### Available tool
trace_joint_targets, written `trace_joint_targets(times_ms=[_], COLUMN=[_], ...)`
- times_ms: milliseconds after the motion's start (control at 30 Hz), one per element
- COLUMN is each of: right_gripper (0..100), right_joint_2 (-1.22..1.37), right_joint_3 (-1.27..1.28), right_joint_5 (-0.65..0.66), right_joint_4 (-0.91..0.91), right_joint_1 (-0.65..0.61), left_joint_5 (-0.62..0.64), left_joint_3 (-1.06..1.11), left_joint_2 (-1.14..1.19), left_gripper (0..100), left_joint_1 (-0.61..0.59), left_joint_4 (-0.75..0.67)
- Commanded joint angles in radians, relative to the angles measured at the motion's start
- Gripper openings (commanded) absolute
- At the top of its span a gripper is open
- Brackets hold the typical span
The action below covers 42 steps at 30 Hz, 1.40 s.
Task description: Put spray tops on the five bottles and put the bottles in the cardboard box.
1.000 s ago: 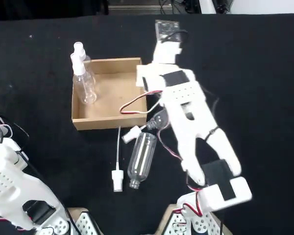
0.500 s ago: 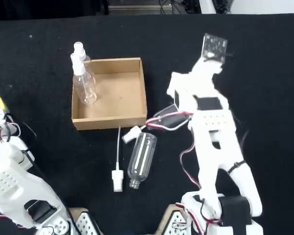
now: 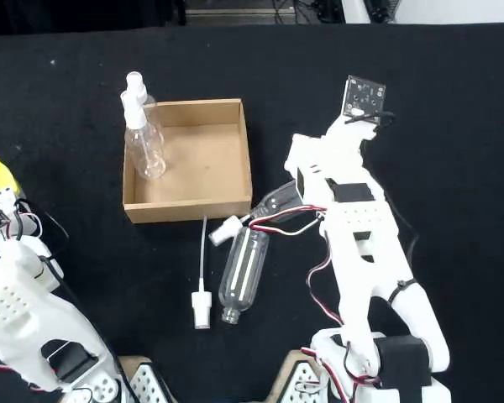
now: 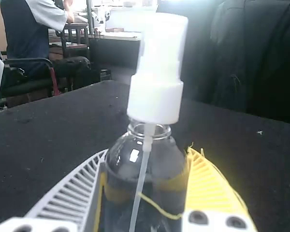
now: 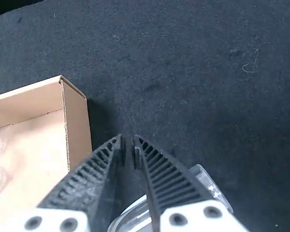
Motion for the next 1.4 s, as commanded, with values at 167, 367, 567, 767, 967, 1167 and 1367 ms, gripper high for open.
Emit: trace_joint_targets(times_ms=[167,367,567,767,967,1167,1367], right_gripper=[1.1,1.1,1.1,1.1,1.1,1.1,1.1], right_joint_2=[-0.056,-0.054,-0.054,-0.054,-0.054,-0.054,-0.054], right_joint_3=[-0.004,-0.004,-0.004,-0.002,-0.002,-0.002,-0.002], right_joint_5=[0.002,0.002,0.002,0.002,0.002,0.002,0.002], right_joint_4=[-0.028,-0.028,-0.028,-0.028,-0.028,-0.028,-0.028], right_joint_1=[0.017,0.017,0.017,0.017,0.017,0.017,0.017], left_joint_5=[0.000,-0.008,-0.008,-0.009,0.000,-0.005,-0.008], left_joint_3=[-0.001,0.015,0.013,0.007,0.008,0.013,-0.007], left_joint_2=[-0.006,-0.006,-0.008,0.003,-0.002,-0.006,-0.032], left_gripper=[24,24,24,24,29,33,33], left_joint_1=[0.007,0.007,0.005,0.015,0.010,0.005,0.004], left_joint_4=[0.006,-0.146,-0.150,-0.069,0.008,0.008,0.008])
